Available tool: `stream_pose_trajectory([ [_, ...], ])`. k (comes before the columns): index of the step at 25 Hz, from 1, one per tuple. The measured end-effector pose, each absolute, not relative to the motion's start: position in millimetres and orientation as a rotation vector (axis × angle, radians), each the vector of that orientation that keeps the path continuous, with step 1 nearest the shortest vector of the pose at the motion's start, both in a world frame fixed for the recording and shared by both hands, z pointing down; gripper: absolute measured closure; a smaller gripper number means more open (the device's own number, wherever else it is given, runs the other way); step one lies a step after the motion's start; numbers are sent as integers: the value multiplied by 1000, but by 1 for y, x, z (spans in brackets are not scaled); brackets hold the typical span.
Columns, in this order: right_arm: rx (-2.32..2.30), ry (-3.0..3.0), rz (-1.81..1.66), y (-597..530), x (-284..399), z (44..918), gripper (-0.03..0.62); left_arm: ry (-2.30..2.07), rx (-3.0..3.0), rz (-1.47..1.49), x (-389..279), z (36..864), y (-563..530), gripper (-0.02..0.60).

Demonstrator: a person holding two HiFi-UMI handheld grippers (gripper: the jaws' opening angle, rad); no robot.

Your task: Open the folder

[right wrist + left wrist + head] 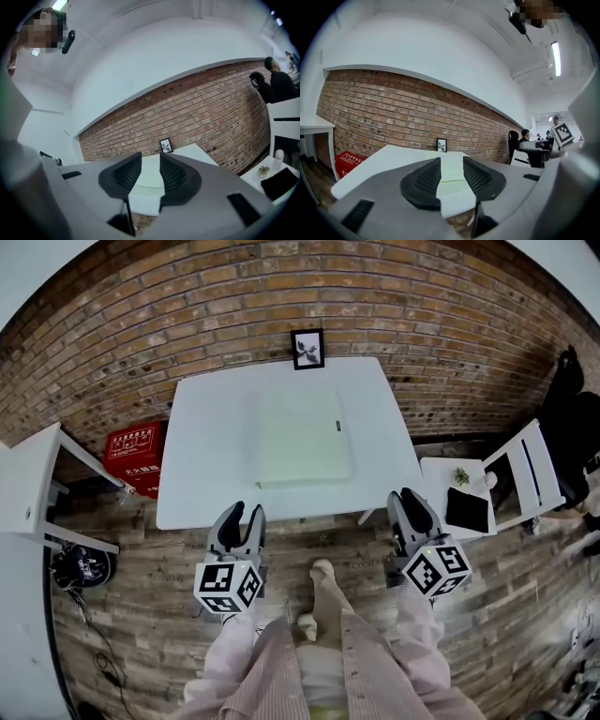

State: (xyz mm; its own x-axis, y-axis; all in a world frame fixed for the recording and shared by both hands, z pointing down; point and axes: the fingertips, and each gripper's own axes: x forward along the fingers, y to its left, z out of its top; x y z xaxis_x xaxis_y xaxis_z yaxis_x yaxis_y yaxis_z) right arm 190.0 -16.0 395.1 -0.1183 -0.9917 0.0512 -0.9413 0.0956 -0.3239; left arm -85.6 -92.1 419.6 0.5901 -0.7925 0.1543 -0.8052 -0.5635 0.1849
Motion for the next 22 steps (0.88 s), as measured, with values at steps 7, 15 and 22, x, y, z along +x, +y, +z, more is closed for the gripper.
stream_pose_trajectory([
  [7, -1910, 2187, -495, -71, 206, 405, 491, -1337, 2584, 139, -66, 423, -132, 443],
  [15, -1880, 2233, -627, -133, 223, 434, 491, -1317, 2581, 276, -32, 448, -169, 456],
  [22, -1811, 2266, -779, -175, 232, 462, 491, -1265, 2592, 349, -1, 463, -191, 457],
])
